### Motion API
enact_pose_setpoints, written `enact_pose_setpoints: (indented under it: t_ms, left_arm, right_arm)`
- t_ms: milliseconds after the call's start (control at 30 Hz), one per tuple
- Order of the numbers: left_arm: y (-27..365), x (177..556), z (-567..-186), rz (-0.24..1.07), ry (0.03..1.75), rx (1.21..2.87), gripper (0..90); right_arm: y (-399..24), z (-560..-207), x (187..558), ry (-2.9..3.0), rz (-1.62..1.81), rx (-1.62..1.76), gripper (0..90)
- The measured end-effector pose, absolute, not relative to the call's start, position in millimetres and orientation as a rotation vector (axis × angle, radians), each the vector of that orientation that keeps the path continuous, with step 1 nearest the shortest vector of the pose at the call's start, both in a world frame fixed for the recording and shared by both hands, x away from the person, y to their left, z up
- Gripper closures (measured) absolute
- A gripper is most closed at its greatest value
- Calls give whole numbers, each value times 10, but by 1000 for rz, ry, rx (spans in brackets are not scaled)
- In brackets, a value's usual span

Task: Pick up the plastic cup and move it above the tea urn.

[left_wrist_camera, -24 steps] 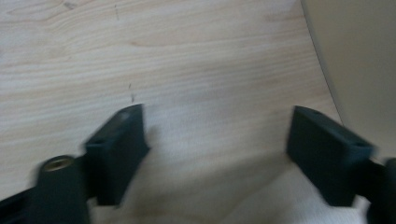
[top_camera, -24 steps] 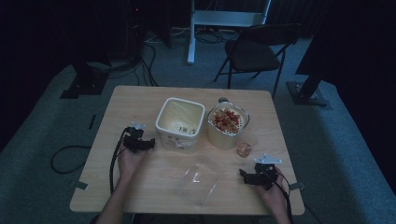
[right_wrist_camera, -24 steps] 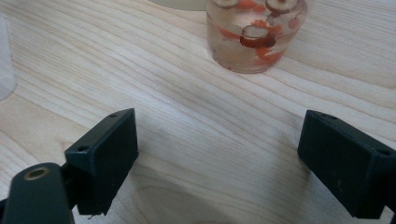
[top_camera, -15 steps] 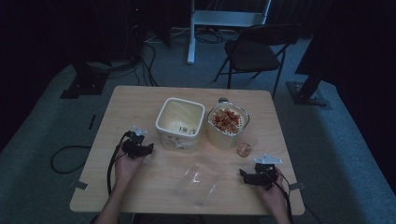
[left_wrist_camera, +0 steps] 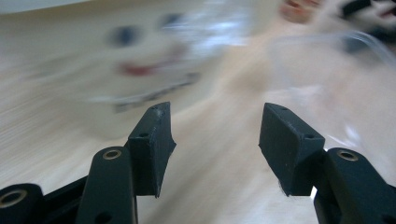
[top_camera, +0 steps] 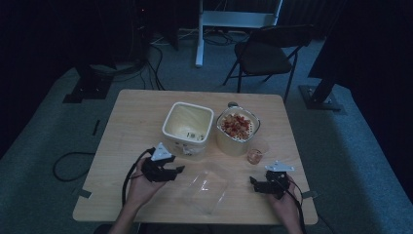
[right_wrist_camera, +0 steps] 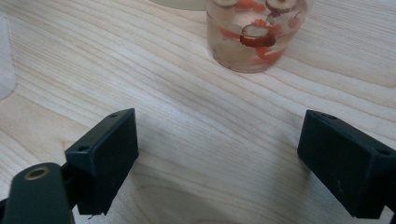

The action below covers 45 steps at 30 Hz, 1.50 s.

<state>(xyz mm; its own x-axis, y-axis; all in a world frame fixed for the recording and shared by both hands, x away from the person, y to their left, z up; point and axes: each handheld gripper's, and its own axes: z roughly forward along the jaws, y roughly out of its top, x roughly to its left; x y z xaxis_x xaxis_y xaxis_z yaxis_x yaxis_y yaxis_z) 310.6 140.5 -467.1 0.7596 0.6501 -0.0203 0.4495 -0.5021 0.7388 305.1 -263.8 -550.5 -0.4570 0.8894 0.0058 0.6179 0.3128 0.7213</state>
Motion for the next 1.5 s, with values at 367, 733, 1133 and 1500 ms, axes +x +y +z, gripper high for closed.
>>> enact_pose_setpoints:
  t_ms: [367,733,1133,1500]
  left_arm:
    - [957,3144,-4868,176,757,2315,585]
    - [999,3348,-4815,190,738,2341,860]
    - [1170,3404,-4248,180,629,2282,876]
    - [1376,3395,-3572,258,592,2181,876]
  right_arm:
    - [-2638,-5504,3051,2190,939,1342,119]
    - [-2637,-5504,3051,2190,939,1342,119]
    - [-2638,-5504,3051,2190,939,1341,119]
    - [-2638,-5504,3051,2191,938,1340,119]
